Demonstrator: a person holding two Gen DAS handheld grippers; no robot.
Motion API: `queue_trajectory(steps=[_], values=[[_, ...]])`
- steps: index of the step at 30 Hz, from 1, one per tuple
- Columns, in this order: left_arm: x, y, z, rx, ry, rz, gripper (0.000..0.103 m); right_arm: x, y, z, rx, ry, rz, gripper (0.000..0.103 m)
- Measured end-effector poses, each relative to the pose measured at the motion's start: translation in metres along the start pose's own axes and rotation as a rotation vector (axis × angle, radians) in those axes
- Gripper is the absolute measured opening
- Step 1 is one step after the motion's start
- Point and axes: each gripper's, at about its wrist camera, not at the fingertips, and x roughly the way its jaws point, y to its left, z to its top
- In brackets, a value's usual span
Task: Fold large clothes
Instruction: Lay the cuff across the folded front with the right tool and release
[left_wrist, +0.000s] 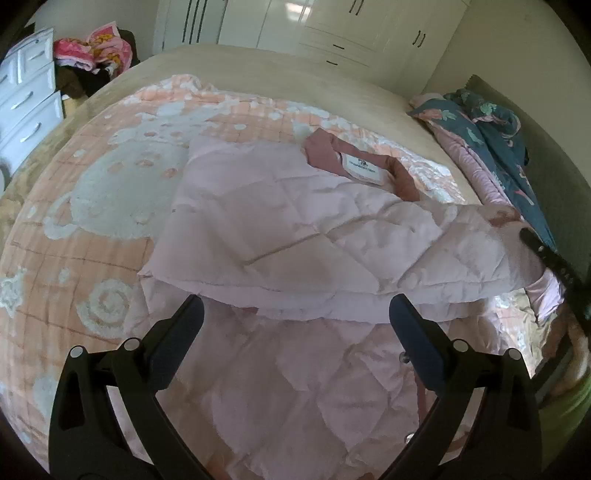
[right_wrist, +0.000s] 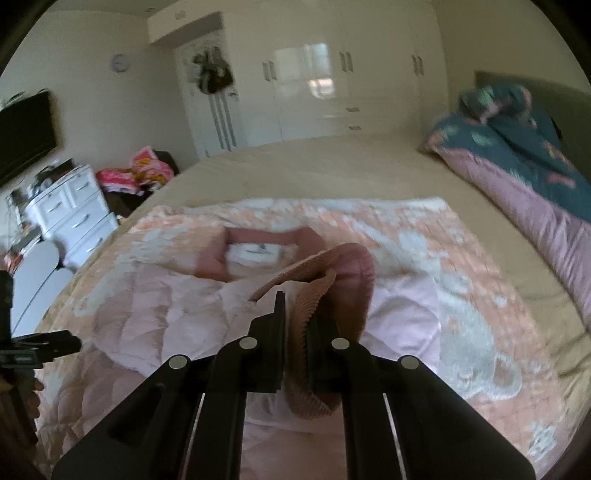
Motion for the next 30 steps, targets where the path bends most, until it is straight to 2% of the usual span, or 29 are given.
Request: queue_trajectory(steps=[18, 20, 21, 22, 24, 27, 30], values=[[0.037, -0.015, 0.023, 0.024, 0.033, -0.004, 0.094, 0.029, -0.027, -0.044, 0.104, 0.102, -0.04, 0.012], [0.043, -0.017, 0.026, 0.034, 0.041, 0.006, 0.094, 0.031, -0.028, -0.046, 0.116, 0.12, -0.056, 0.016], [0.046, -0.019, 0.026, 0.04, 0.045, 0.01, 0.094, 0.031, -0.029, -0.047, 0.133, 0.134, -0.06, 0.023], [0.051, -0.021, 0.027, 0.054, 0.05, 0.026, 0.094, 0.032, -0.03, -0.047, 0.147, 0.148, -0.058, 0.036], [0.057, -0.022, 0.027, 0.068, 0.057, 0.031, 0.094, 0.028, -0.031, -0.048, 0.188, 0.169, -0.038, 0.049], [0.072, -0.018, 0.027, 0.071, 0.086, 0.034, 0.094, 0.014, -0.02, -0.044, 0.146, 0.132, -0.062, 0.052], [0.084, -0.012, 0.023, 0.066, 0.115, 0.044, 0.094, 0.004, -0.005, -0.039, 0.099, 0.109, -0.054, 0.062]])
